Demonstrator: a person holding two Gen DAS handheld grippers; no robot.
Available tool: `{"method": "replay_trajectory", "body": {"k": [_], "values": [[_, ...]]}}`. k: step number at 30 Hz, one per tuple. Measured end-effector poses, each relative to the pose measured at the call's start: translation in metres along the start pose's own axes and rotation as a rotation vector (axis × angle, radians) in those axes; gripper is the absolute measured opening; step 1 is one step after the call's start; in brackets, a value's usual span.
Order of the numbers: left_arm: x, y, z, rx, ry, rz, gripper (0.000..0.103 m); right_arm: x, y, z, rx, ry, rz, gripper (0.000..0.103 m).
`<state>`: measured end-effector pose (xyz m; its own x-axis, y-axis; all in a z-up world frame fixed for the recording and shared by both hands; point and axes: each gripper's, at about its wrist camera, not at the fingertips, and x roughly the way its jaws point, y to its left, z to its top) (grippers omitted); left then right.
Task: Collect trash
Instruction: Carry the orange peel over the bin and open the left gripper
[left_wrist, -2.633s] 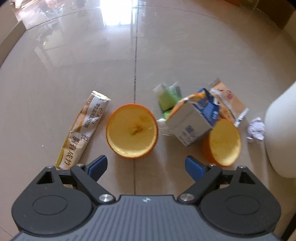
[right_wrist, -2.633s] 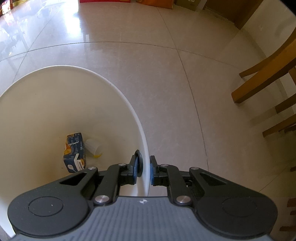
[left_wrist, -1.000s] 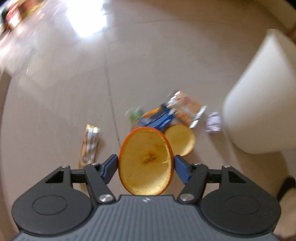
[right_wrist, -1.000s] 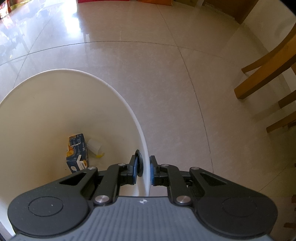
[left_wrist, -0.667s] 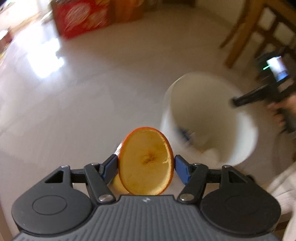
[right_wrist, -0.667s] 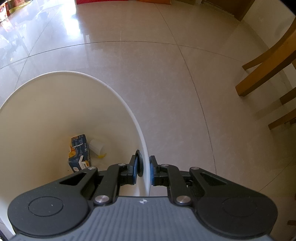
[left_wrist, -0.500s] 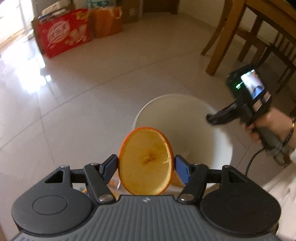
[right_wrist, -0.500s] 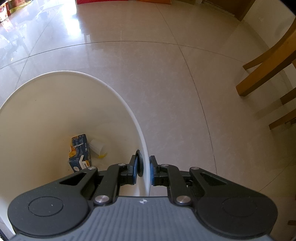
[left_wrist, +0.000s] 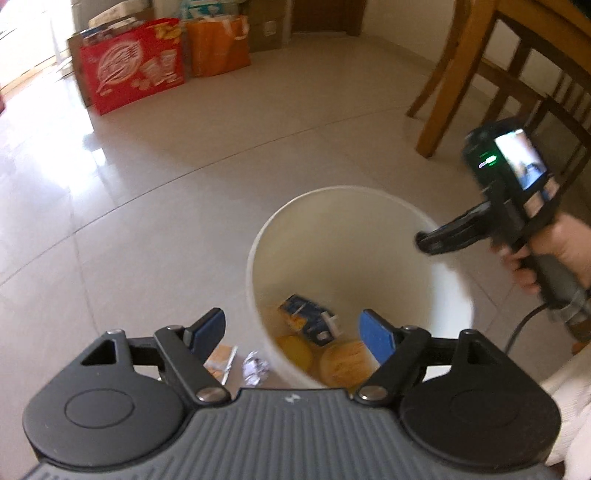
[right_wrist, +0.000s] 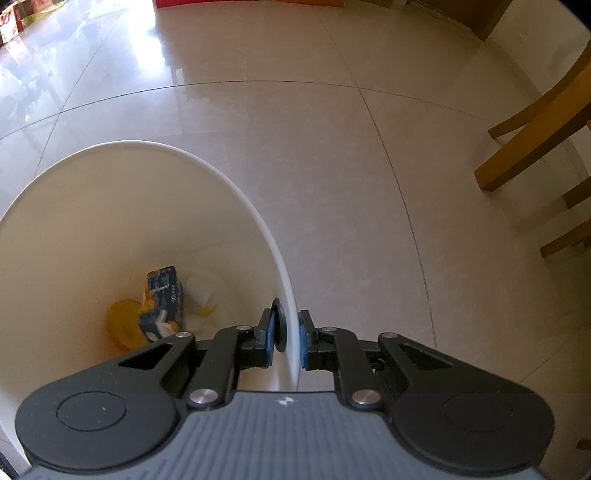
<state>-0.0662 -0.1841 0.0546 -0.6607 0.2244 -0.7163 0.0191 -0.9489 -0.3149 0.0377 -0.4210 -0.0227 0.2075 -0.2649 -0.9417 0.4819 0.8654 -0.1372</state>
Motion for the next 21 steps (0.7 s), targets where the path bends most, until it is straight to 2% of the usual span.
{"method": "replay_trajectory", "body": {"k": [3, 13, 21], "values": [[0.005, 0.019, -0.019, -0.048, 0.018, 0.005, 0.08, 0.0, 0.0, 0.001, 0.003, 0.003, 0.0, 0.015], [0.02, 0.088, -0.08, -0.197, 0.074, 0.096, 0.08, -0.002, 0.002, 0.001, 0.013, 0.014, -0.006, 0.016], [0.041, 0.143, -0.104, -0.299, 0.095, 0.192, 0.08, -0.001, 0.004, 0.0, -0.007, 0.009, -0.024, 0.016]]}}
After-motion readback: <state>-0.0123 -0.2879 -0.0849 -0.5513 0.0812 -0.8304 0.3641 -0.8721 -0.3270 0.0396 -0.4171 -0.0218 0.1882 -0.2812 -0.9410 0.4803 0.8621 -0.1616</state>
